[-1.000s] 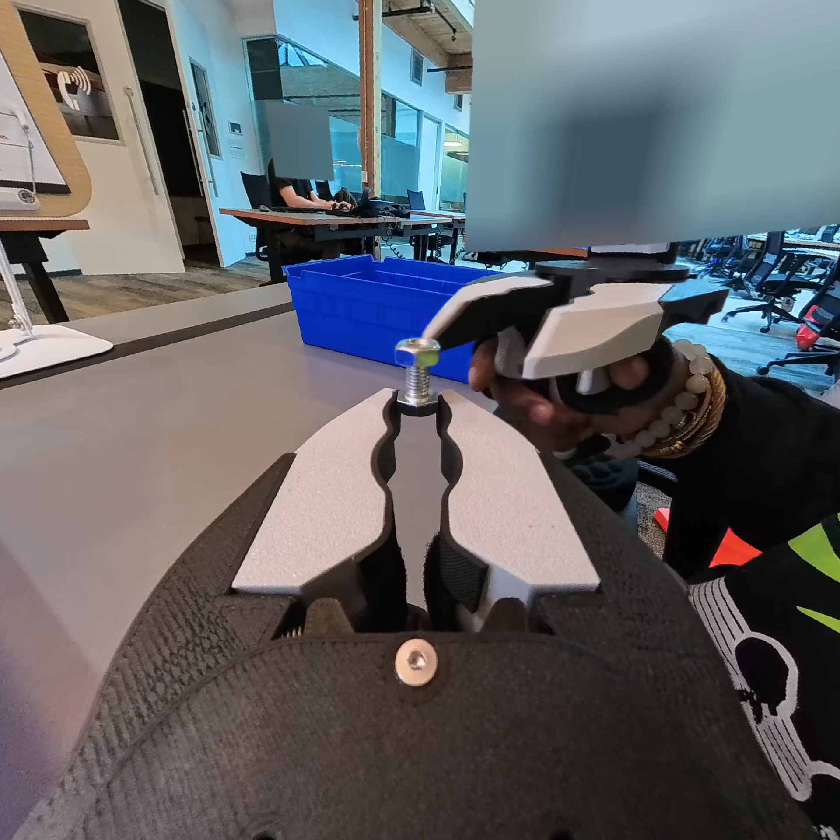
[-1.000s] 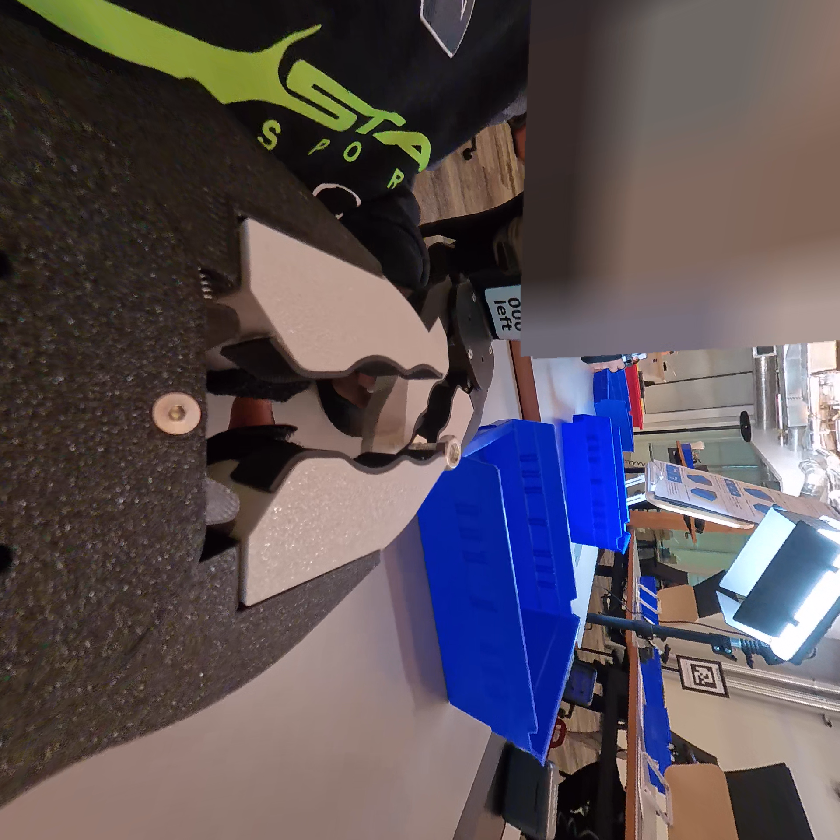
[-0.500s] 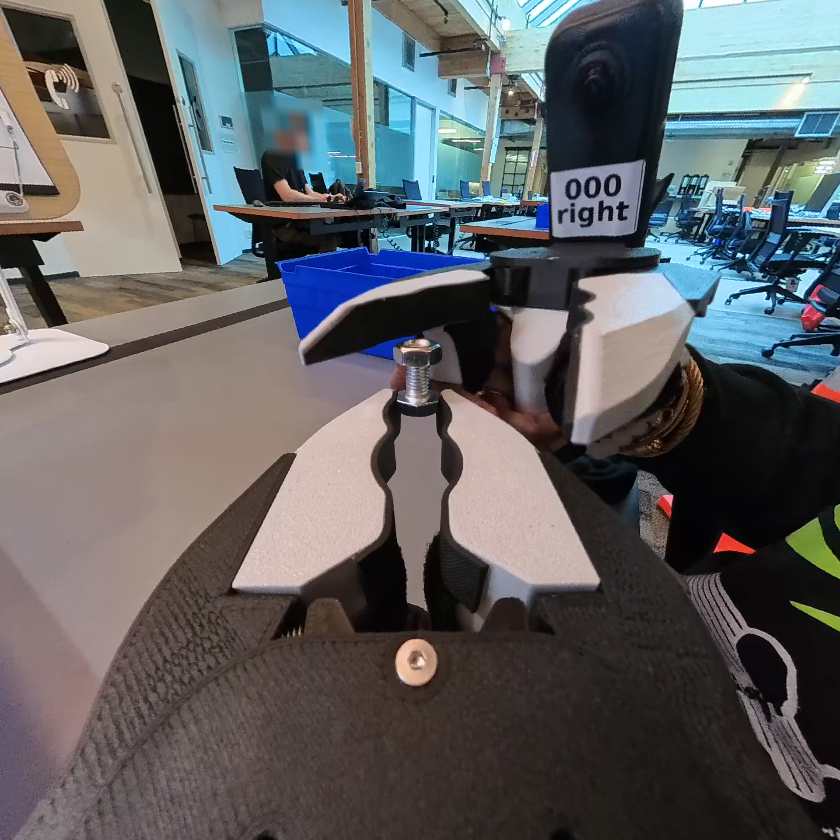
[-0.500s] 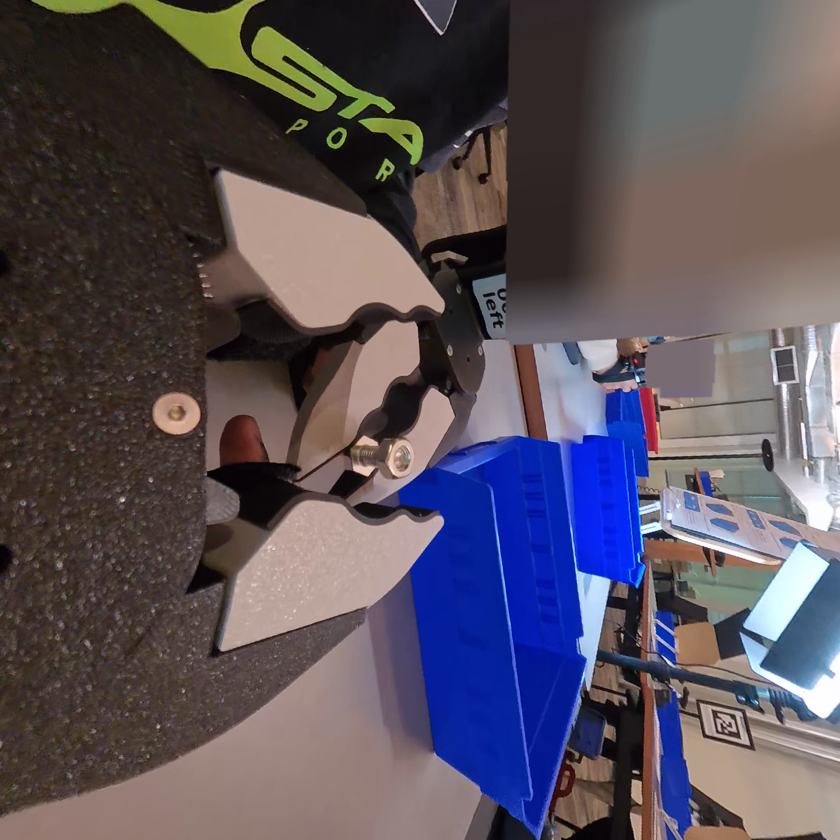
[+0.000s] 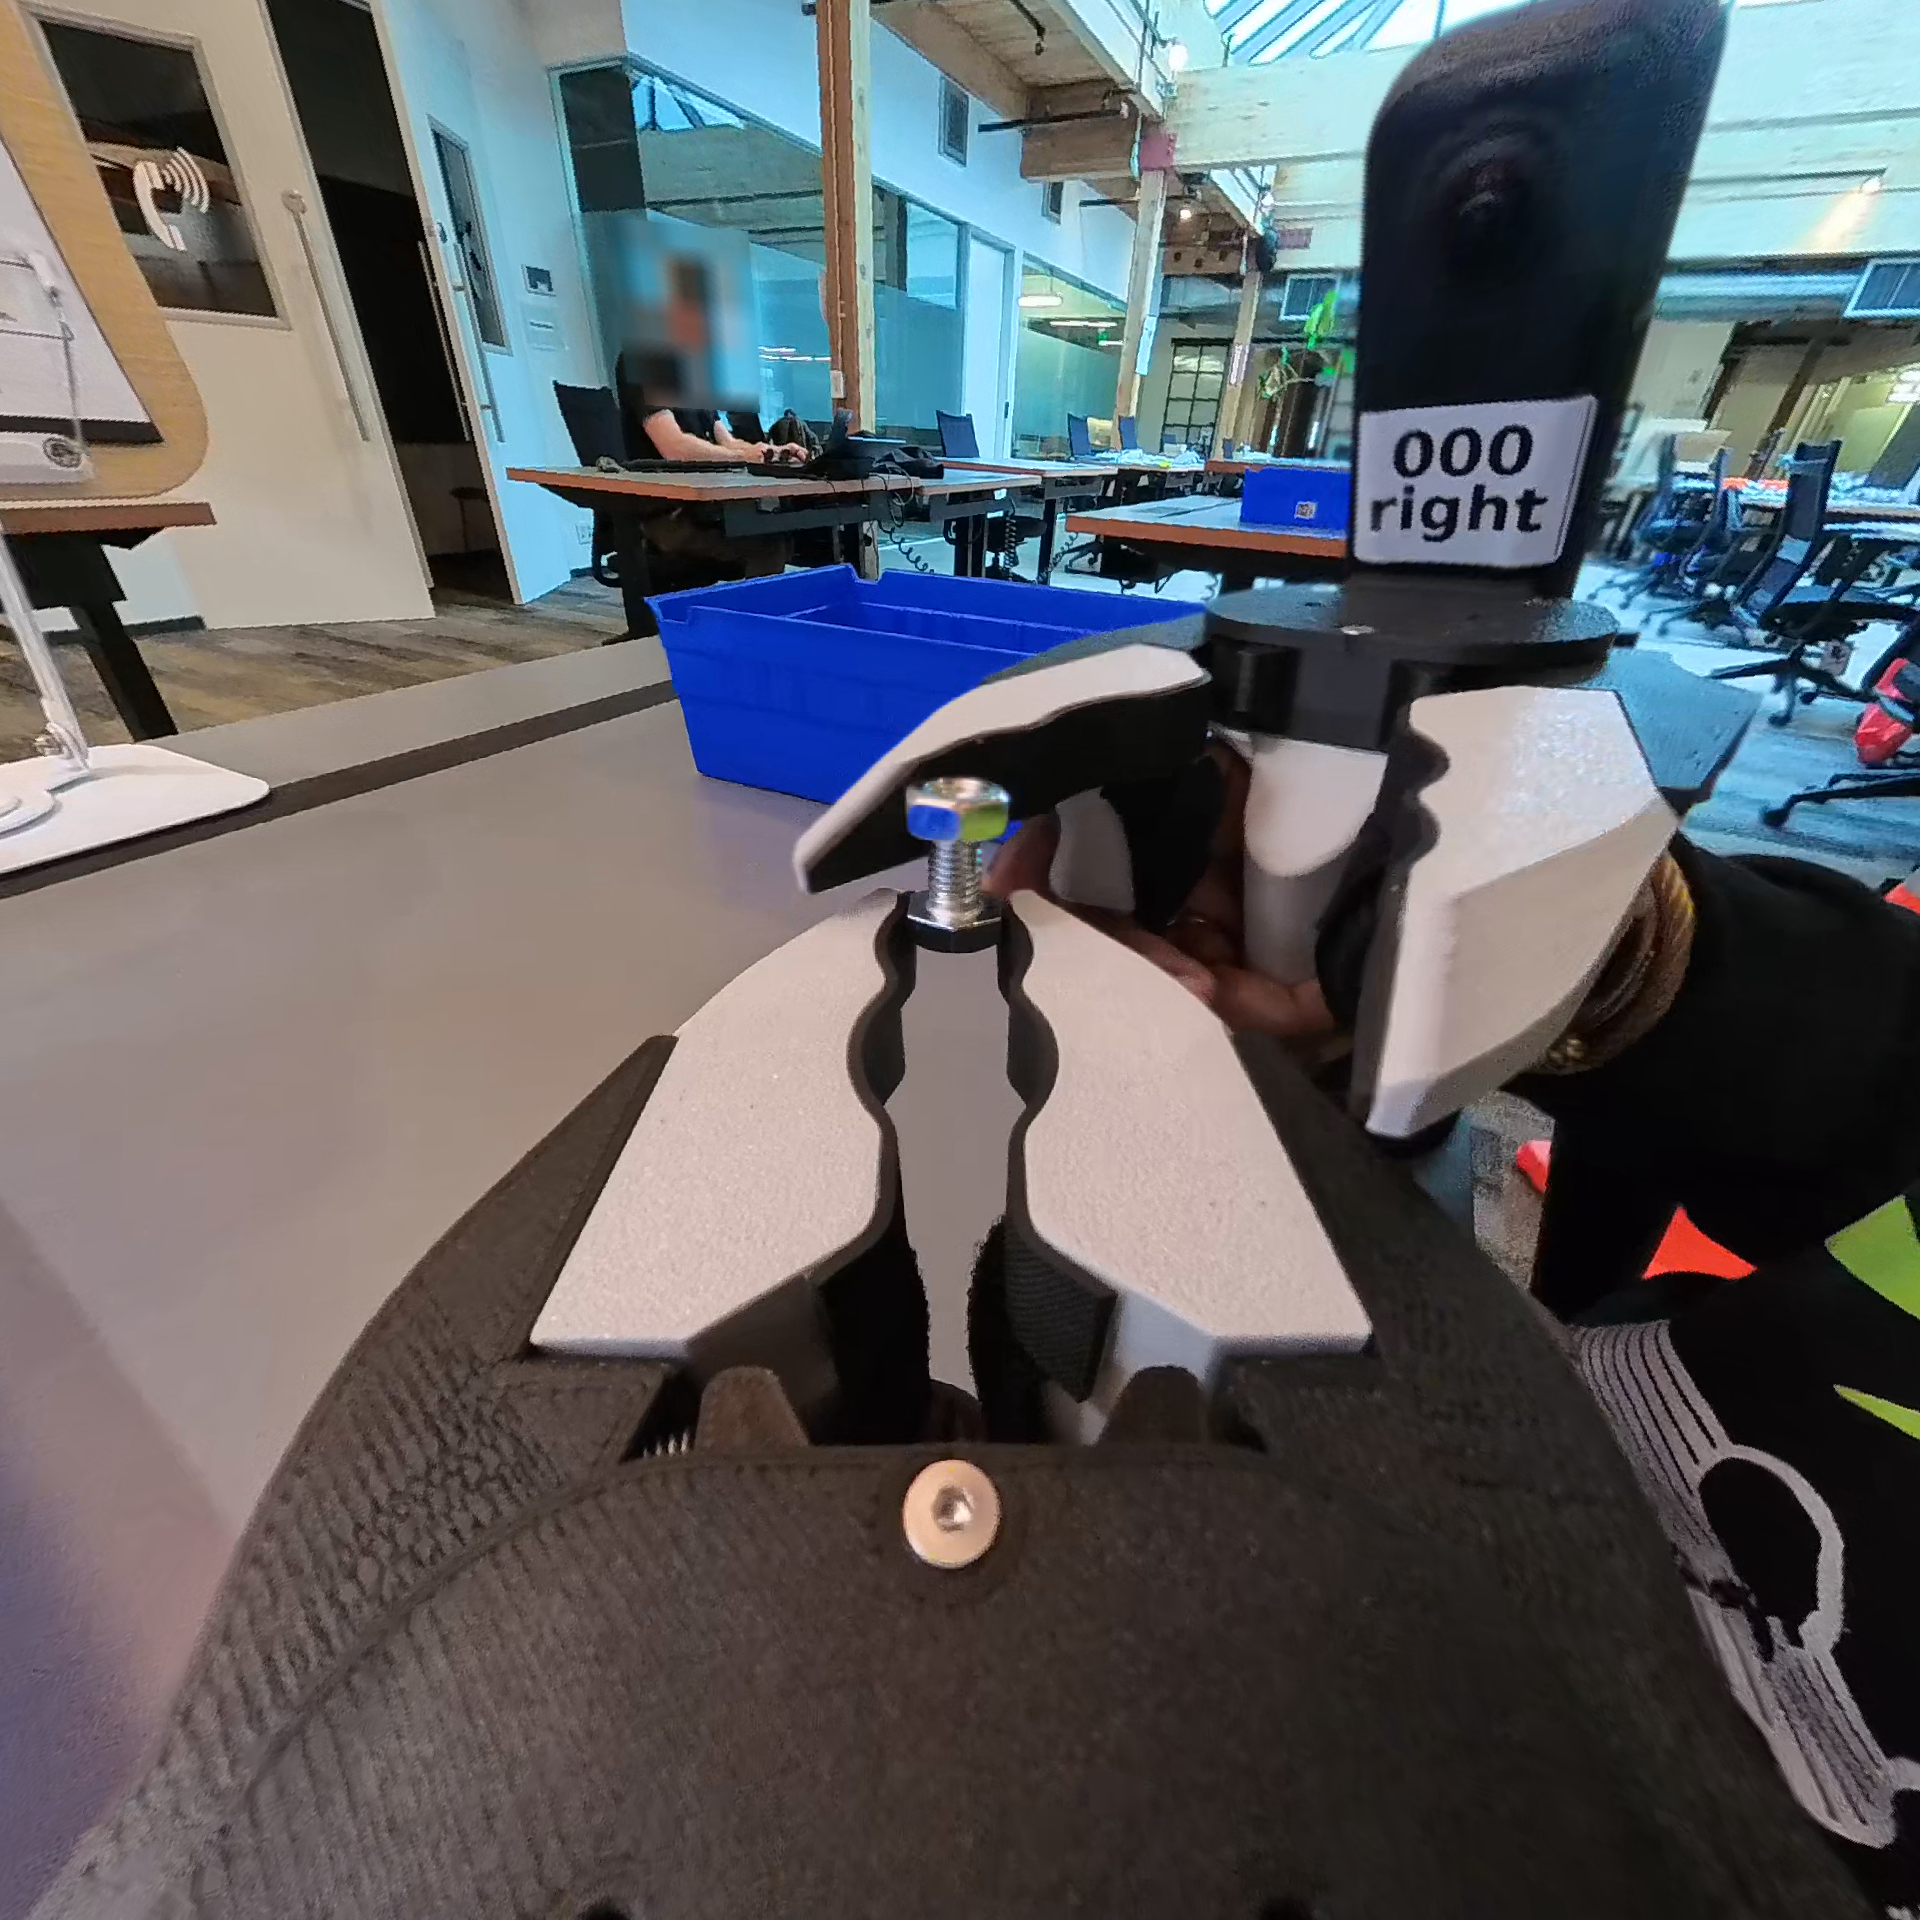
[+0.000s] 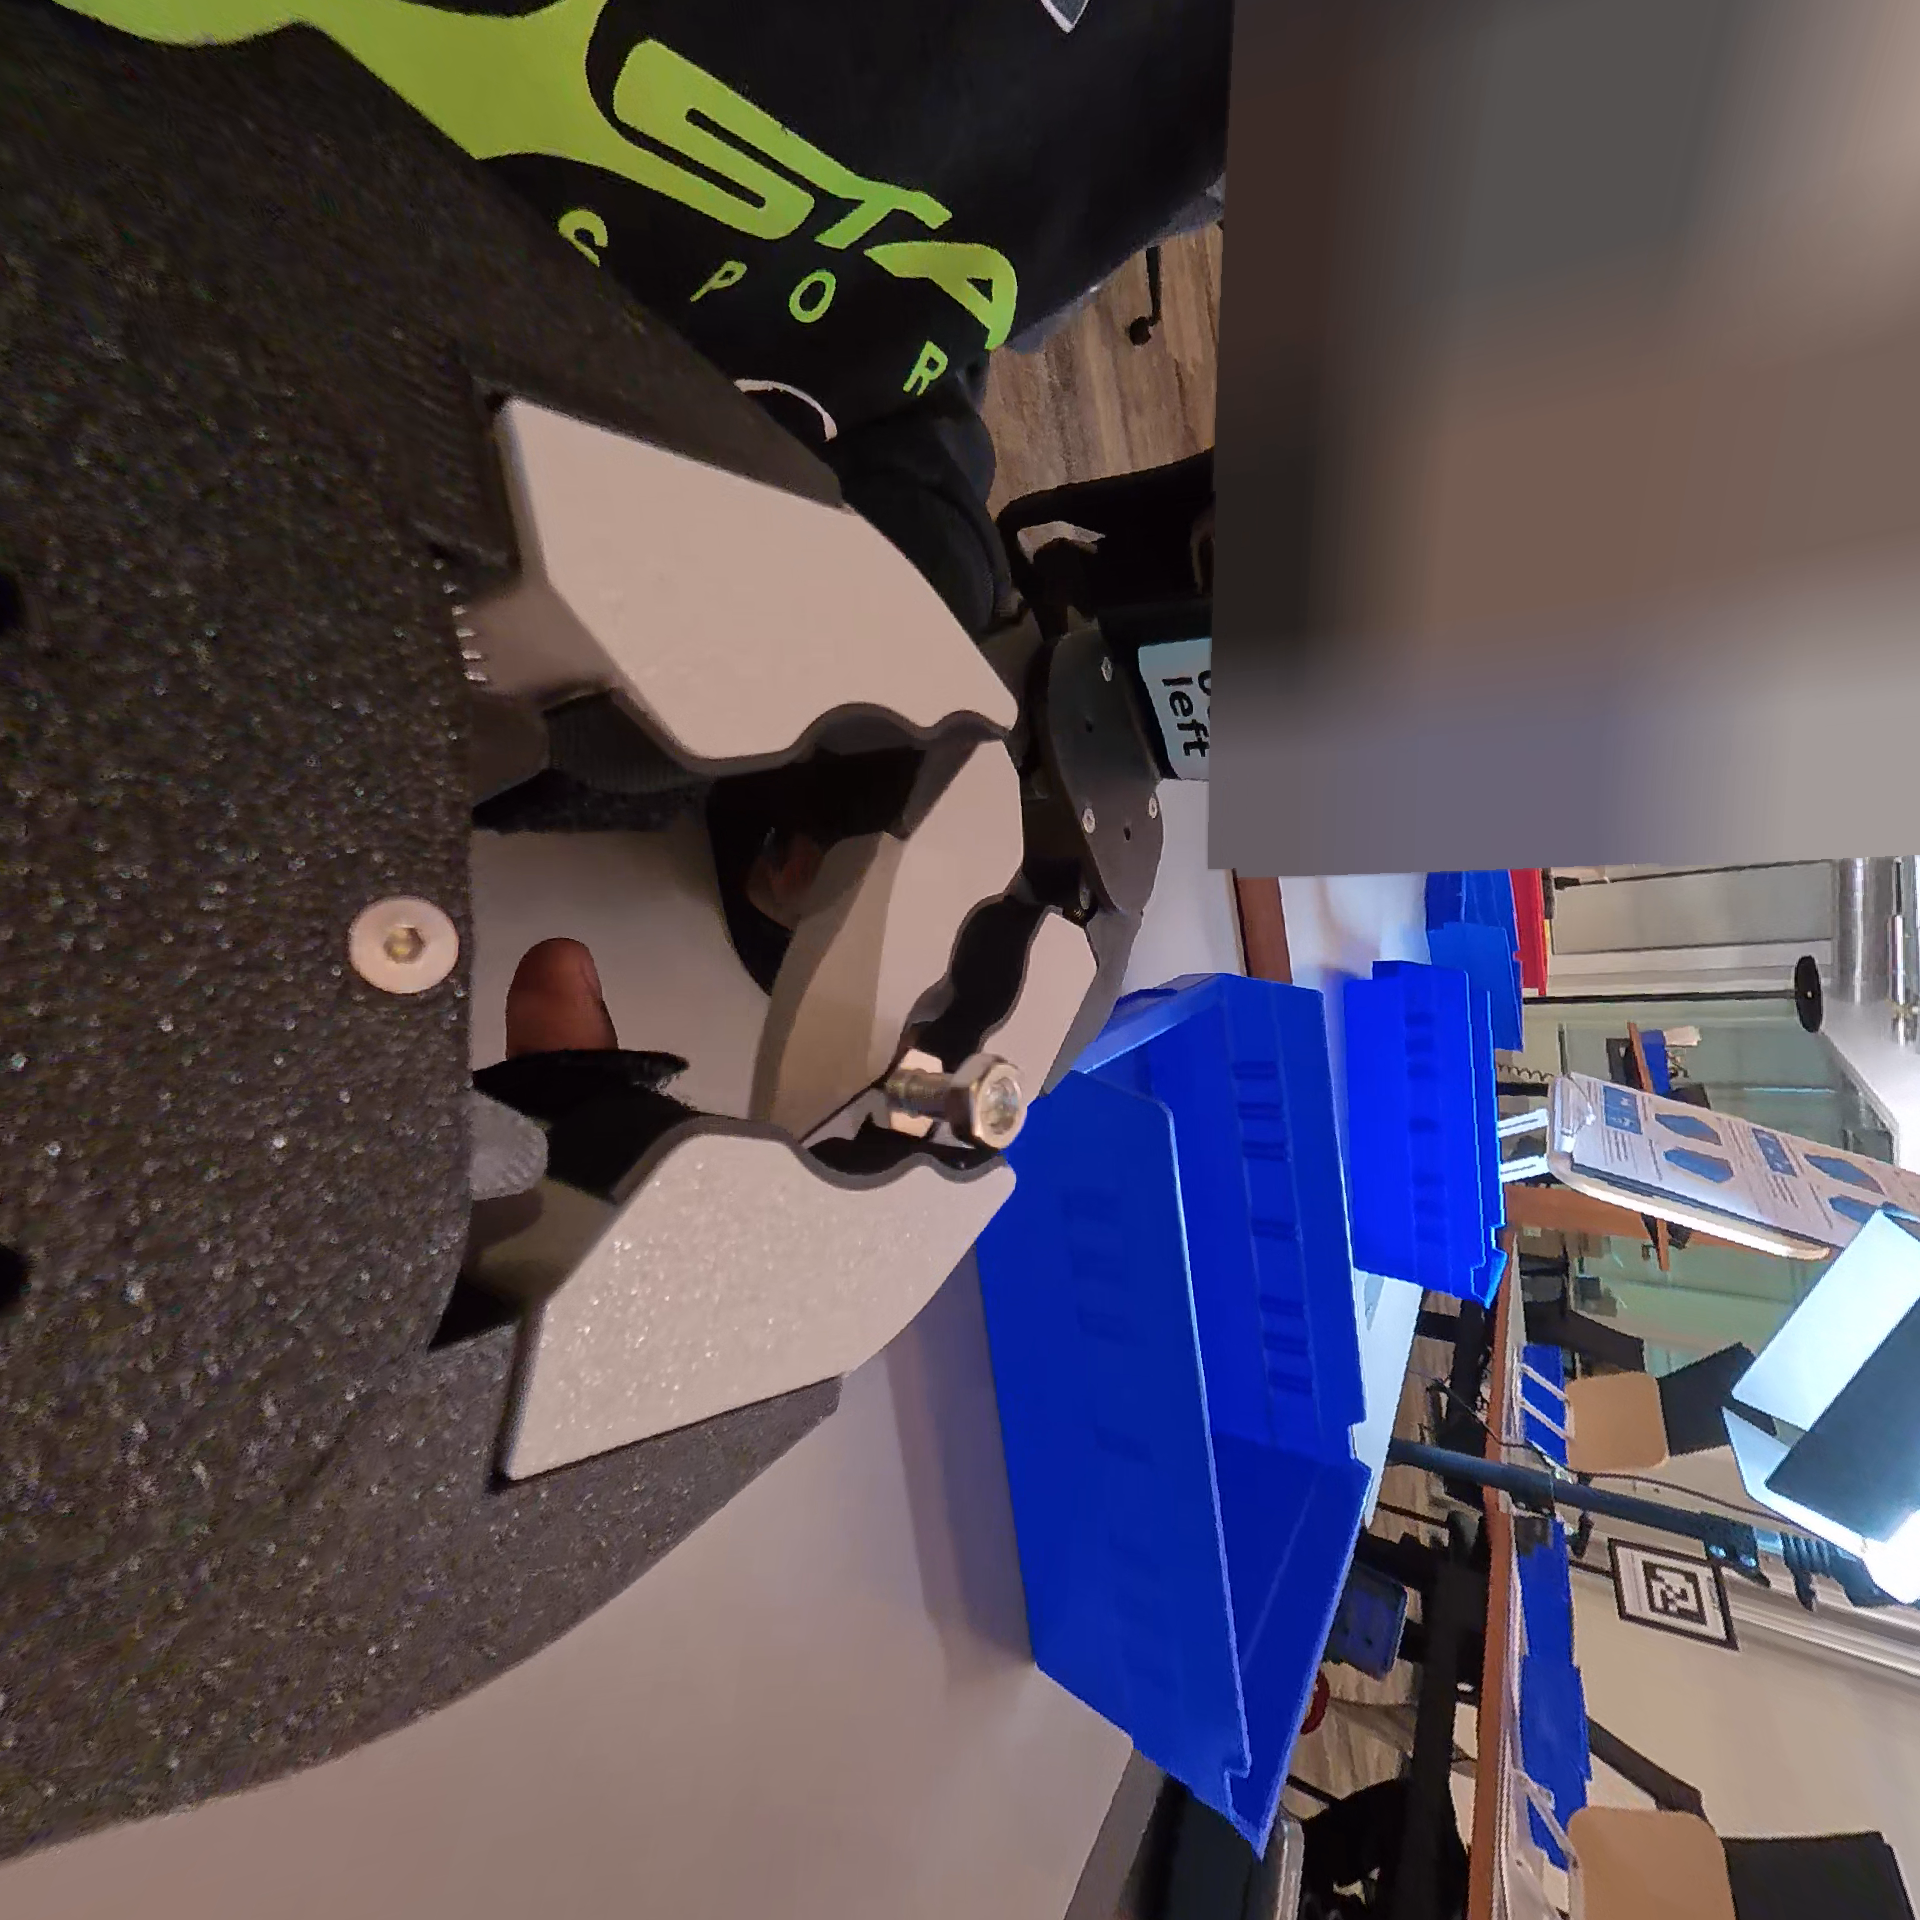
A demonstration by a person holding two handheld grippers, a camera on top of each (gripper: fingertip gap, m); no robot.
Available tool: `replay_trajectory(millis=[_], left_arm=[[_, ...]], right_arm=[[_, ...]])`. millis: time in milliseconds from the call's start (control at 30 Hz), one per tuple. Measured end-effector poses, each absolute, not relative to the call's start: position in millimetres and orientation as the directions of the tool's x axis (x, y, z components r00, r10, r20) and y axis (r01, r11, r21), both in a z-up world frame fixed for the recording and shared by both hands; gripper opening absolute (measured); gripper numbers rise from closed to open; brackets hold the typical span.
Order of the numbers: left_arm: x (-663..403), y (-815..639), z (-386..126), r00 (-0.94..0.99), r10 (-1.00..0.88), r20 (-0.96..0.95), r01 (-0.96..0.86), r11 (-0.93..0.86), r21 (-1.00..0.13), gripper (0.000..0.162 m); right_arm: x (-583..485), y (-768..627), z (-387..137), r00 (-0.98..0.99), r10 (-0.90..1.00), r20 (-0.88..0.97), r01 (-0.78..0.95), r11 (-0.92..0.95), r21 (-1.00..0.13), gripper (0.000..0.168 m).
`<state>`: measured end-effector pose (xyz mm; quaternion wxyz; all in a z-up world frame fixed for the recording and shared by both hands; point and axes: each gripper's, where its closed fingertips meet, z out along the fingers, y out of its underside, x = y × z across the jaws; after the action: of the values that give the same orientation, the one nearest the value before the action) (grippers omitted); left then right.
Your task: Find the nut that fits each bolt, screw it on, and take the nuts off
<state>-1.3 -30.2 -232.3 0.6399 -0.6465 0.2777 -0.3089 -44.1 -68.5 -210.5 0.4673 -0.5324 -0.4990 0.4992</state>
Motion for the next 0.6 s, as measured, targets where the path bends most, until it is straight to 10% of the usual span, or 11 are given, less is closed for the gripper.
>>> replay_trajectory(millis=[400,600], left_arm=[[-4,-29,-231,0.656,-0.752,0.066,0.058,-0.038,-0.998,0.015],[-2,-30,-232,0.653,-0.756,0.054,0.043,-0.035,-0.998,0.015]], right_arm=[[-19,-78,-202,0.001,0.998,-0.067,0.000,-0.067,-0.998,0.041],[-25,-58,-198,0.055,0.992,-0.110,-0.041,-0.108,-0.993,0.069]])
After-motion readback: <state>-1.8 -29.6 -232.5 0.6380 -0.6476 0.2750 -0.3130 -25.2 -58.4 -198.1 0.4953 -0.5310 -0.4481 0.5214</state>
